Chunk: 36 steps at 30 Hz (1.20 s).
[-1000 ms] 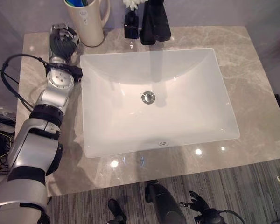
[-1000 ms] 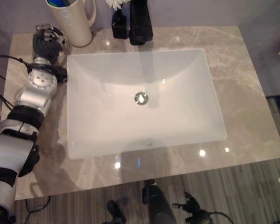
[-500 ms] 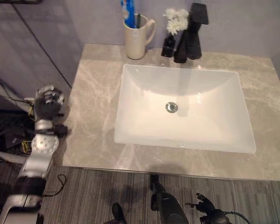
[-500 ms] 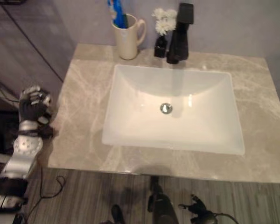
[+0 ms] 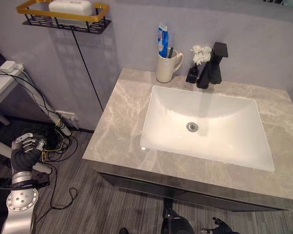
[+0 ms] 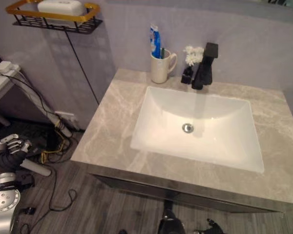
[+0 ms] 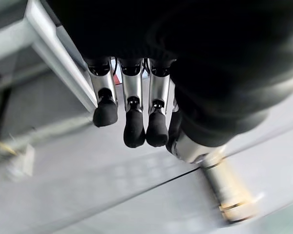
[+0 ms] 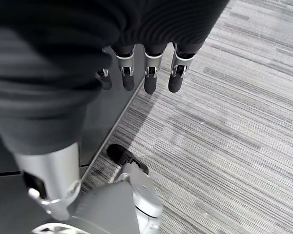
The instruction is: Put brush and paste in cup on sink, flatten towel.
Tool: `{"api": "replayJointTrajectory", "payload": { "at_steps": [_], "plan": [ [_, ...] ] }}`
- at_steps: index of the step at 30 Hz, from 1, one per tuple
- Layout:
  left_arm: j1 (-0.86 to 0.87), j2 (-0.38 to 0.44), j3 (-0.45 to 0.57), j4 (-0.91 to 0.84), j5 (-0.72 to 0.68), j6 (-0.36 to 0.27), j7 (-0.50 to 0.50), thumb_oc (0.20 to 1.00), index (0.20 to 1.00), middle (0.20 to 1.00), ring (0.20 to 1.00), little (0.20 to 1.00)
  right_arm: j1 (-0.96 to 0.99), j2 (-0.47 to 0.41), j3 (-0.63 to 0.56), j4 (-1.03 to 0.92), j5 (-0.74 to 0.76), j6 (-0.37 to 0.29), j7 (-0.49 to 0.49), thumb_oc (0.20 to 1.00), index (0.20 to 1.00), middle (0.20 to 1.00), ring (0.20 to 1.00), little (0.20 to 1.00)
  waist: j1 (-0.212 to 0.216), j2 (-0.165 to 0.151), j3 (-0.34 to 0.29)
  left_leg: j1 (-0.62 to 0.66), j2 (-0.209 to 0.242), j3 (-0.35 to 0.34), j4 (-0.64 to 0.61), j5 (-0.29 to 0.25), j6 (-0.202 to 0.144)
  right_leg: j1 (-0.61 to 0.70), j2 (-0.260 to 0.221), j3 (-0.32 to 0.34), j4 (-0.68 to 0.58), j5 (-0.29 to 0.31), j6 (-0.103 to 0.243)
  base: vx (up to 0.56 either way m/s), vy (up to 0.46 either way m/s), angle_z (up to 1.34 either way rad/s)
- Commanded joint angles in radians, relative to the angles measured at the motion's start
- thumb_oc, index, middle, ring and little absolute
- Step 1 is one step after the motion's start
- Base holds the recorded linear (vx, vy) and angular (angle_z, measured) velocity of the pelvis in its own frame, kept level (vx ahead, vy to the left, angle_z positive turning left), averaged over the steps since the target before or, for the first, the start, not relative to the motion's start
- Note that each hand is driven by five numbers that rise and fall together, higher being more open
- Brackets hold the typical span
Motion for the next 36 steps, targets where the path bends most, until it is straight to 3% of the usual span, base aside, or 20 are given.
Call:
{"api": "replayJointTrajectory", "payload": {
  "at_steps": [1, 5, 8, 9, 10, 11, 12, 13, 17, 18, 20, 21, 25, 28, 33, 36],
  "plan": [
    [0.014, 0.041, 0.025, -0.032, -0.08, -0.059, -0.109, 0.2, 0.2, 0.2, 0.2, 0.2, -0.037, -0.003, 0.027, -0.006, -0.038, -0.004, 0.016, 1.0, 1.0, 1.0, 1.0, 1.0, -0.011, -0.014, 0.032, 0.003, -0.012, -0.062, 0.005, -0.043, 0.017, 0.018, -0.103, 0.027, 0.013, 0.093, 0.161, -0.06, 0.06, 0.03],
    [0.076, -0.064, 0.03, 0.057, -0.122, -0.039, -0.115, 0.2, 0.2, 0.2, 0.2, 0.2, -0.002, 0.012, -0.005, -0.037, -0.025, -0.019, 0.023, 1.0, 1.0, 1.0, 1.0, 1.0, -0.006, -0.028, 0.038, 0.044, -0.041, -0.07, 0.005, -0.054, 0.039, 0.028, -0.139, 0.03, 0.05, 0.131, 0.164, -0.08, 0.075, -0.02],
    [0.062, -0.047, 0.009, 0.059, -0.112, -0.036, -0.124, 0.2, 0.2, 0.2, 0.2, 0.2, 0.025, 0.002, 0.014, -0.049, -0.037, -0.028, 0.043, 1.0, 1.0, 1.0, 1.0, 1.0, -0.014, -0.036, 0.042, 0.049, -0.048, -0.081, 0.005, -0.05, 0.04, 0.031, -0.141, 0.048, 0.054, 0.144, 0.164, -0.06, 0.046, 0.1],
    [0.038, -0.013, -0.024, 0.059, -0.103, -0.038, -0.136, 0.2, 0.2, 0.2, 0.2, 0.2, 0.038, -0.004, 0.041, -0.017, -0.077, -0.024, 0.049, 1.0, 1.0, 1.0, 1.0, 1.0, -0.034, -0.03, 0.057, 0.052, -0.04, -0.097, 0.005, -0.048, 0.043, 0.017, -0.112, 0.138, 0.082, 0.132, 0.164, -0.05, 0.036, 0.22],
    [0.037, -0.012, -0.024, 0.06, -0.103, -0.038, -0.136, 0.2, 0.2, 0.2, 0.2, 0.2, 0.037, -0.003, 0.041, -0.017, -0.077, -0.025, 0.049, 1.0, 1.0, 1.0, 1.0, 1.0, -0.033, -0.035, 0.055, 0.048, -0.045, -0.096, 0.005, -0.044, 0.043, 0.011, -0.115, 0.143, 0.083, 0.134, 0.164, -0.13, 0.098, 0.25],
    [0.001, 0.024, -0.06, 0.059, -0.102, -0.035, -0.142, 0.2, 0.2, 0.2, 0.2, 0.2, 0.029, -0.01, 0.07, 0.005, -0.116, -0.018, 0.044, 1.0, 1.0, 1.0, 1.0, 1.0, -0.042, -0.024, 0.07, 0.044, -0.034, -0.099, 0.005, -0.035, 0.05, -0.012, -0.087, 0.185, 0.131, 0.076, 0.157, -0.09, 0.06, 0.24],
    [0.0, 0.025, -0.06, 0.061, -0.103, -0.036, -0.142, 0.2, 0.2, 0.2, 0.2, 0.2, 0.029, -0.01, 0.069, 0.005, -0.116, -0.019, 0.043, 1.0, 1.0, 1.0, 1.0, 1.0, -0.041, -0.025, 0.07, 0.043, -0.035, -0.098, 0.005, -0.035, 0.05, -0.015, -0.087, 0.187, 0.135, 0.073, 0.157, -0.17, 0.101, 0.23],
    [-0.019, 0.043, -0.083, 0.056, -0.108, -0.036, -0.15, 0.2, 0.2, 0.2, 0.2, 0.2, 0.023, -0.015, 0.061, 0.007, -0.105, -0.014, 0.033, 1.0, 1.0, 1.0, 1.0, 1.0, -0.026, -0.007, 0.079, 0.027, -0.017, -0.075, 0.005, -0.02, 0.052, 0.006, -0.097, 0.101, 0.188, -0.015, 0.132, -0.14, 0.032, 0.13],
    [-0.041, 0.049, -0.107, 0.062, -0.128, -0.034, -0.162, 0.2, 0.2, 0.2, 0.2, 0.2, 0.009, -0.015, 0.048, -0.02, -0.073, -0.018, 0.029, 1.0, 1.0, 1.0, 1.0, 1.0, -0.013, -0.005, 0.074, -0.015, -0.002, -0.04, 0.005, 0.012, 0.048, 0.039, -0.109, 0.031, 0.232, -0.062, 0.123, -0.13, -0.01, -0.22],
    [-0.039, 0.042, -0.12, 0.067, -0.142, -0.027, -0.174, 0.2, 0.2, 0.2, 0.2, 0.2, -0.005, -0.019, 0.048, -0.027, -0.074, -0.02, 0.02, 1.0, 1.0, 1.0, 1.0, 1.0, 0.009, 0.003, 0.069, -0.034, 0.014, 0.0, 0.005, 0.022, 0.047, 0.068, -0.134, -0.033, 0.27, -0.093, 0.116, -0.12, -0.012, -0.26],
    [-0.032, 0.018, -0.121, 0.09, -0.168, -0.019, -0.177, 0.2, 0.2, 0.2, 0.2, 0.2, -0.02, -0.02, 0.046, -0.041, -0.072, -0.019, 0.013, 1.0, 1.0, 1.0, 1.0, 1.0, 0.018, 0.016, 0.063, -0.046, 0.025, 0.033, 0.005, 0.032, 0.054, 0.081, -0.145, -0.059, 0.333, -0.12, 0.107, -0.08, 0.006, -0.48],
    [-0.025, 0.009, -0.121, 0.091, -0.172, -0.017, -0.176, 0.2, 0.2, 0.2, 0.2, 0.2, -0.021, -0.022, 0.043, -0.058, -0.071, -0.02, 0.01, 1.0, 1.0, 1.0, 1.0, 1.0, 0.021, 0.022, 0.058, -0.039, 0.029, 0.033, 0.005, 0.015, 0.052, 0.095, -0.145, -0.054, 0.362, -0.148, 0.121, -0.01, 0.001, -0.82],
    [-0.015, -0.013, -0.124, 0.107, -0.168, -0.013, -0.175, 0.2, 0.2, 0.2, 0.2, 0.2, -0.019, -0.027, 0.044, -0.104, -0.063, -0.029, 0.013, 1.0, 1.0, 1.0, 1.0, 1.0, 0.035, 0.031, 0.045, -0.055, 0.029, 0.081, 0.005, 0.03, 0.062, 0.156, -0.14, -0.074, 0.421, -0.188, 0.118, -0.07, -0.033, -0.57],
    [-0.01, -0.016, -0.128, 0.124, -0.158, -0.014, -0.177, 0.2, 0.2, 0.2, 0.2, 0.2, -0.012, -0.031, 0.057, -0.111, -0.066, -0.032, 0.024, 1.0, 1.0, 1.0, 1.0, 1.0, 0.053, 0.024, 0.032, -0.062, 0.03, 0.109, 0.006, 0.035, 0.058, 0.217, -0.131, -0.092, 0.372, -0.193, 0.122, -0.06, -0.104, -0.86],
    [0.007, -0.045, -0.141, 0.179, -0.173, -0.011, -0.178, 0.2, 0.2, 0.2, 0.2, 0.2, 0.011, -0.036, 0.055, -0.07, -0.095, -0.027, 0.018, 1.0, 1.0, 1.0, 1.0, 1.0, 0.049, 0.031, 0.026, -0.069, 0.075, 0.137, 0.013, 0.072, 0.024, 0.255, -0.048, -0.083, 0.219, -0.281, 0.098, -0.02, -0.197, -0.51],
    [0.011, -0.061, -0.141, 0.199, -0.171, -0.011, -0.175, 0.2, 0.2, 0.2, 0.2, 0.2, 0.025, -0.041, 0.036, -0.03, -0.091, -0.025, 0.007, 1.0, 1.0, 1.0, 1.0, 1.0, 0.047, 0.038, 0.025, -0.088, 0.102, 0.136, 0.014, 0.105, -0.002, 0.28, -0.01, -0.086, 0.148, -0.291, 0.082, -0.03, -0.177, -0.16]
  ]
}}
